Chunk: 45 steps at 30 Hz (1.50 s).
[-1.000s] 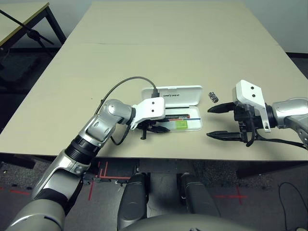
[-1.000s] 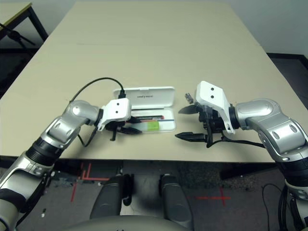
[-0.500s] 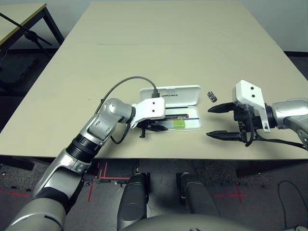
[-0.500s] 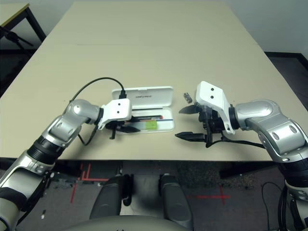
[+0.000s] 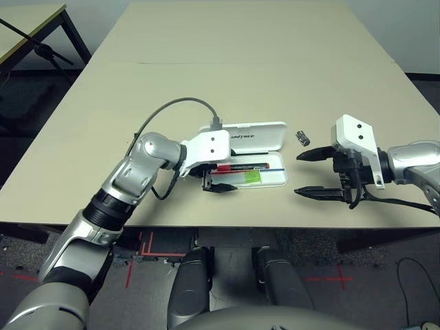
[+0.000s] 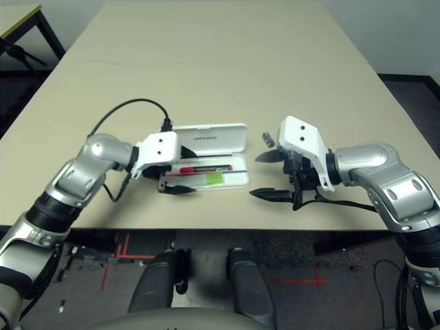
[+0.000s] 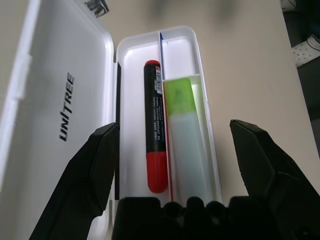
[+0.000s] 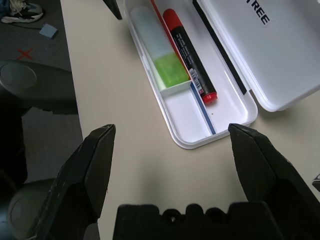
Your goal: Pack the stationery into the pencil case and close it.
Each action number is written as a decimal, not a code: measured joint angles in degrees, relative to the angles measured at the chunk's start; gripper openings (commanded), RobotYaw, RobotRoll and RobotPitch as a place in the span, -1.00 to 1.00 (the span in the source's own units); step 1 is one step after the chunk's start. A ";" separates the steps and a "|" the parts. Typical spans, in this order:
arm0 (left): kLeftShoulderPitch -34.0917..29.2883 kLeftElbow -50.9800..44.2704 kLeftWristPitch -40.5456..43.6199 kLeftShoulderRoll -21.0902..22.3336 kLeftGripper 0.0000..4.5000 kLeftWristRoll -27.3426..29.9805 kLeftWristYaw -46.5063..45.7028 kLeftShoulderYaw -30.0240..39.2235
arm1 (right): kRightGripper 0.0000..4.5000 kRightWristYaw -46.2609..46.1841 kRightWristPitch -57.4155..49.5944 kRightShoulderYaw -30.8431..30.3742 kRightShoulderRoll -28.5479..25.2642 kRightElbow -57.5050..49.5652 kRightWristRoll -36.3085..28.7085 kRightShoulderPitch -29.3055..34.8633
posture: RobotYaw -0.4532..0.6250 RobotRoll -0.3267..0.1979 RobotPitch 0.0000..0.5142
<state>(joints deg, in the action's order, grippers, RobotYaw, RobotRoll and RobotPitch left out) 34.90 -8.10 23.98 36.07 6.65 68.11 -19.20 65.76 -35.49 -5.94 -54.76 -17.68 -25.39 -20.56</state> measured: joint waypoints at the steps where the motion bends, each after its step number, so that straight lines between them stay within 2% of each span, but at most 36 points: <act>1: -0.14 -0.91 0.43 0.69 1.00 0.94 0.32 0.81 | 1.00 0.04 0.04 0.01 -0.05 0.09 0.19 0.00 | -0.09 0.25 -0.43; 7: -2.81 -5.91 2.73 5.15 1.00 5.64 1.30 5.85 | 1.00 0.26 0.48 0.08 -0.39 1.65 0.61 -0.07 | -0.09 0.25 -0.43; 15: -5.97 -10.53 4.87 9.88 1.00 6.70 0.64 7.99 | 1.00 -0.03 -0.96 0.33 -1.99 2.56 1.11 -0.53 | -0.08 0.25 -0.41; 21: -6.02 -11.31 5.05 10.03 1.00 6.69 0.42 7.86 | 1.00 -2.37 -11.70 1.21 -5.57 2.72 0.80 -3.62 | -0.11 0.25 -0.38; 29: -6.00 -11.28 5.00 10.03 1.00 6.62 0.37 7.06 | 1.00 -8.60 -25.96 2.29 -5.55 4.23 0.13 -9.68 | -0.12 0.25 -0.36; 33: -6.00 -11.29 4.99 9.96 1.00 6.61 0.24 6.74 | 1.00 -13.87 -29.60 0.41 -3.53 7.27 2.96 -12.42 | -0.11 0.25 -0.36; 37: -5.97 -11.35 5.01 9.84 1.00 6.59 -0.07 6.45 | 1.00 -20.37 -32.12 -1.95 2.29 13.70 6.37 -16.42 | -0.09 0.25 -0.35; 45: -6.03 -11.62 5.24 9.77 1.00 6.56 -0.81 5.81 | 1.00 -25.11 -29.53 -4.78 9.86 25.10 11.14 -22.32 | -0.05 0.25 -0.36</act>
<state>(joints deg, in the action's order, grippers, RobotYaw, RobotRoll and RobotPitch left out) 28.88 -19.72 29.23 45.84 13.21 67.30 -13.38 40.65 -65.02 -10.72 -44.89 7.43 -14.25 -42.88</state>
